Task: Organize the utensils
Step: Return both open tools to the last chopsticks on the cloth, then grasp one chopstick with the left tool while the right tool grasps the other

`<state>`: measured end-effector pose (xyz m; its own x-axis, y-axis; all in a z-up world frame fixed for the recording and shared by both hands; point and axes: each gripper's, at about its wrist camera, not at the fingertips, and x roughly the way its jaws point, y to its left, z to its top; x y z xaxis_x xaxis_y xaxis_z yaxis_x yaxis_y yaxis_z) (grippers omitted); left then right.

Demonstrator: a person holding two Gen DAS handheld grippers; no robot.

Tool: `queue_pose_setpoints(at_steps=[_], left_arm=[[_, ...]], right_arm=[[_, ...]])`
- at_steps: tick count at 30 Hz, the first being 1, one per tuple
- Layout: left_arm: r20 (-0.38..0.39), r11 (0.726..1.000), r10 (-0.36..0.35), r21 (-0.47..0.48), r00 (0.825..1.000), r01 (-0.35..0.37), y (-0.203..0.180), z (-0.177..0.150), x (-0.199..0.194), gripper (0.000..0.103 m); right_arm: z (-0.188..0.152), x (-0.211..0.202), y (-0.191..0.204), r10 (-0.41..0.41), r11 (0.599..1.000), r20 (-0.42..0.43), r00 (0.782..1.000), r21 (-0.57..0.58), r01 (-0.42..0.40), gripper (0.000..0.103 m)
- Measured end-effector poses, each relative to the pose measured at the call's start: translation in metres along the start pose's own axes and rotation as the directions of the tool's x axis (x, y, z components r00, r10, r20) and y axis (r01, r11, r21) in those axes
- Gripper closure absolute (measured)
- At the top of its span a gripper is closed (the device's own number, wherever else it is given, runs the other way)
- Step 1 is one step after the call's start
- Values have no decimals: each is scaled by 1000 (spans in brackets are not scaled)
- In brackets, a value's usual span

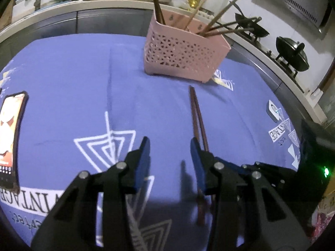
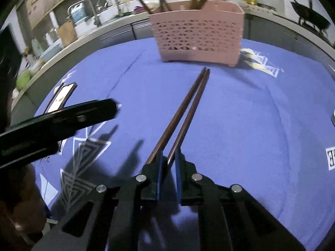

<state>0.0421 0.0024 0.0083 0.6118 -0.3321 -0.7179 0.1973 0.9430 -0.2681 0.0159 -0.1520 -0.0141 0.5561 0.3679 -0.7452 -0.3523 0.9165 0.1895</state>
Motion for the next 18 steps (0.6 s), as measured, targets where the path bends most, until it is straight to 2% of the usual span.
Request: queue_pose_setpoints(at_steps=[4,8,15,16,17,18], left_arm=[[-31,1000,9,21,999,-8,-9,6,15,64],[-60,996,21,82,998,-16,-29,14,36,64],[-63,985,115,140,991,-105,-37,14,58,65],[-57,978,136,165,989,-126,-39,13,59,70],[-53,974,150,181,987,-138,-40,13,59,87],[-61,975,135,188,989,-122,-38,13,59,95]], right_arm=[[-2,-3,-10,-2,999,10,1000,40,1,96],[-2,-5,-22,0,997,11,1000,79,-1,97],[-1,-6,-39,33,989,9,999,143,-34,96],[0,-6,-40,36,989,10,999,144,-37,96],[1,-5,-41,44,989,8,999,144,-45,96],[1,-6,-42,49,988,6,999,143,-49,96]])
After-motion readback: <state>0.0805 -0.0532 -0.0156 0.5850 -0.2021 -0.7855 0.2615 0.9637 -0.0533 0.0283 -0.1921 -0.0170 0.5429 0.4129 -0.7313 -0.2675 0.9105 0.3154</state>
